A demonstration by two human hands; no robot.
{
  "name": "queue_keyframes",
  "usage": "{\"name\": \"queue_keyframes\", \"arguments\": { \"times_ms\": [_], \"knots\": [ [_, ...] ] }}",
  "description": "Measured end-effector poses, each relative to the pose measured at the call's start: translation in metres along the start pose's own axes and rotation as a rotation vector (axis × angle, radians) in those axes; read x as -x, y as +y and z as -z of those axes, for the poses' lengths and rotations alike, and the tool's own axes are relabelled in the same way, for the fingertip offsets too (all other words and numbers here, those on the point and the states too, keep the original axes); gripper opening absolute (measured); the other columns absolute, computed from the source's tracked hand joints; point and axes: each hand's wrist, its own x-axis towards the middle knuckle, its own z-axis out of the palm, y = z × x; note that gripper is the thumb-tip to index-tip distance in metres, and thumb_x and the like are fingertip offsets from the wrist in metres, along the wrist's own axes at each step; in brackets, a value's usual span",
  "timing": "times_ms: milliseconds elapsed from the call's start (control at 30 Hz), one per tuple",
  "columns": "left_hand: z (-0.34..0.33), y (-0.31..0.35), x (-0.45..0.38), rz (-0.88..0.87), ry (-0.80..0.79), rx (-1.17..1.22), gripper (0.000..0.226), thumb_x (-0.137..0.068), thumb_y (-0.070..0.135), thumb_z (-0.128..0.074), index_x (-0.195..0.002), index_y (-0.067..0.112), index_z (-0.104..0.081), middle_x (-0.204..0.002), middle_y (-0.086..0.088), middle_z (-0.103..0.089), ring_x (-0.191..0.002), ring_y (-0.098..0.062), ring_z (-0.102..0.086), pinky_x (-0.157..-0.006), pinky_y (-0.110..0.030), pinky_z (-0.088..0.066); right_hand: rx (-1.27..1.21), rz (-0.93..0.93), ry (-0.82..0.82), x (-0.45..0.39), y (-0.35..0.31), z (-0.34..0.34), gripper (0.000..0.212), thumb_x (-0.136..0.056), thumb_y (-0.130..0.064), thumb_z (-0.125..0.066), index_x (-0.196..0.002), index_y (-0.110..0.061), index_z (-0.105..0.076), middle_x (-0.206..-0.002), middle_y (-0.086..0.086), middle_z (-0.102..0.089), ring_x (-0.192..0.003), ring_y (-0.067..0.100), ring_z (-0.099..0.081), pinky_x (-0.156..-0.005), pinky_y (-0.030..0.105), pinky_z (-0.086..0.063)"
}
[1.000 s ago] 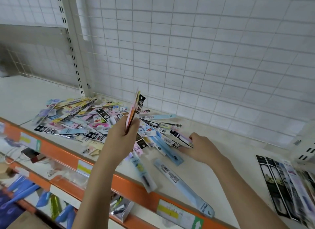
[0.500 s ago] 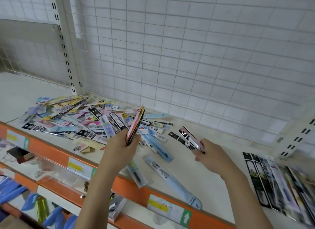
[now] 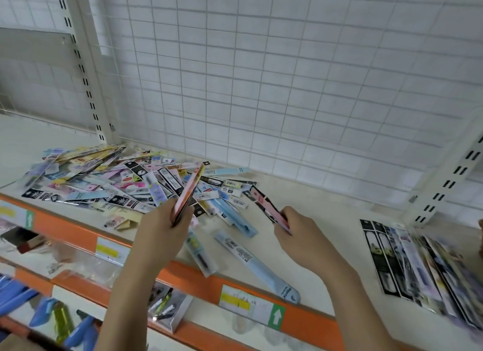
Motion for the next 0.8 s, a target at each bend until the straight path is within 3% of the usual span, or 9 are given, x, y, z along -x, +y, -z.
{"name": "queue_keyframes", "arguments": {
  "times_ms": [100,200,300,433,500,567,667,800],
  "knots": [
    [0.009,-0.003,0.005,0.021,0.031,-0.013,0.042,-0.094,0.022,-0.05,-0.058,0.013,-0.032,-0.047,-0.003,-0.032,-0.044,-0.02,-0.027,-0.046,-0.028,-0.019,0.064,0.006,-0.035,0.0,-0.009,-0.018,0.019,-0.091,-0.032,-0.052,-0.086,-0.016,-0.043,-0.075,-0.001,-0.051,-0.059,0.014,-0.046,-0.052,0.026,-0.035],
    [0.015,-0.007,0.009,0.051,0.024,-0.024,0.04,-0.094,0.022,-0.049,-0.059,0.011,-0.033,-0.048,-0.003,-0.032,-0.044,-0.019,-0.028,-0.046,-0.027,-0.021,0.156,-0.027,-0.132,-0.002,-0.013,-0.034,0.041,-0.079,-0.054,-0.064,-0.091,-0.017,-0.05,-0.086,-0.001,-0.058,-0.071,0.016,-0.053,-0.063,0.03,-0.043],
    [0.016,-0.012,0.01,0.08,0.007,-0.038,0.039,-0.094,0.024,-0.05,-0.061,0.01,-0.034,-0.049,-0.003,-0.033,-0.044,-0.018,-0.028,-0.046,-0.026,-0.022,0.173,-0.062,-0.229,-0.004,-0.015,-0.042,0.044,-0.076,-0.053,-0.068,-0.103,-0.021,-0.054,-0.098,-0.002,-0.062,-0.087,0.018,-0.06,-0.077,0.033,-0.05],
    [0.016,-0.012,0.009,0.124,-0.032,-0.061,0.039,-0.094,0.027,-0.051,-0.062,0.01,-0.036,-0.049,-0.003,-0.035,-0.044,-0.018,-0.031,-0.046,-0.026,-0.023,0.242,-0.067,-0.144,-0.007,-0.012,-0.038,0.02,-0.088,-0.039,-0.054,-0.089,-0.019,-0.054,-0.082,0.0,-0.056,-0.08,0.024,-0.058,-0.061,0.03,-0.042],
    [0.014,-0.009,0.008,0.132,-0.066,-0.063,0.039,-0.094,0.027,-0.05,-0.062,0.011,-0.036,-0.049,-0.002,-0.035,-0.044,-0.017,-0.031,-0.046,-0.026,-0.023,0.283,-0.068,-0.099,-0.007,-0.009,-0.031,0.025,-0.091,-0.037,-0.049,-0.069,-0.026,-0.043,-0.071,-0.003,-0.047,-0.074,0.024,-0.052,-0.053,0.028,-0.035],
    [0.012,-0.006,0.008,0.126,-0.093,-0.079,0.039,-0.094,0.028,-0.05,-0.062,0.011,-0.035,-0.05,-0.001,-0.034,-0.045,-0.017,-0.03,-0.046,-0.026,-0.023,0.304,-0.076,-0.055,-0.008,-0.004,-0.022,0.032,-0.091,-0.036,-0.049,-0.064,-0.025,-0.038,-0.066,-0.005,-0.043,-0.073,0.023,-0.051,-0.054,0.029,-0.035],
    [0.008,-0.001,0.006,0.126,-0.11,-0.093,0.04,-0.094,0.028,-0.051,-0.061,0.012,-0.034,-0.05,-0.001,-0.034,-0.046,-0.016,-0.032,-0.046,-0.026,-0.023,0.253,-0.09,0.043,-0.007,0.002,-0.007,0.03,-0.093,-0.034,-0.049,-0.064,-0.026,-0.043,-0.065,-0.004,-0.053,-0.068,0.022,-0.056,-0.054,0.029,-0.041],
    [0.001,0.003,0.002,0.107,-0.149,-0.072,0.039,-0.094,0.028,-0.051,-0.061,0.013,-0.035,-0.049,0.0,-0.033,-0.044,-0.016,-0.031,-0.047,-0.027,-0.023,0.071,-0.086,0.142,-0.003,0.005,0.011,0.018,-0.095,-0.035,-0.048,-0.09,-0.023,-0.061,-0.073,-0.006,-0.072,-0.059,0.007,-0.06,-0.06,0.026,-0.05]
  ]
}}
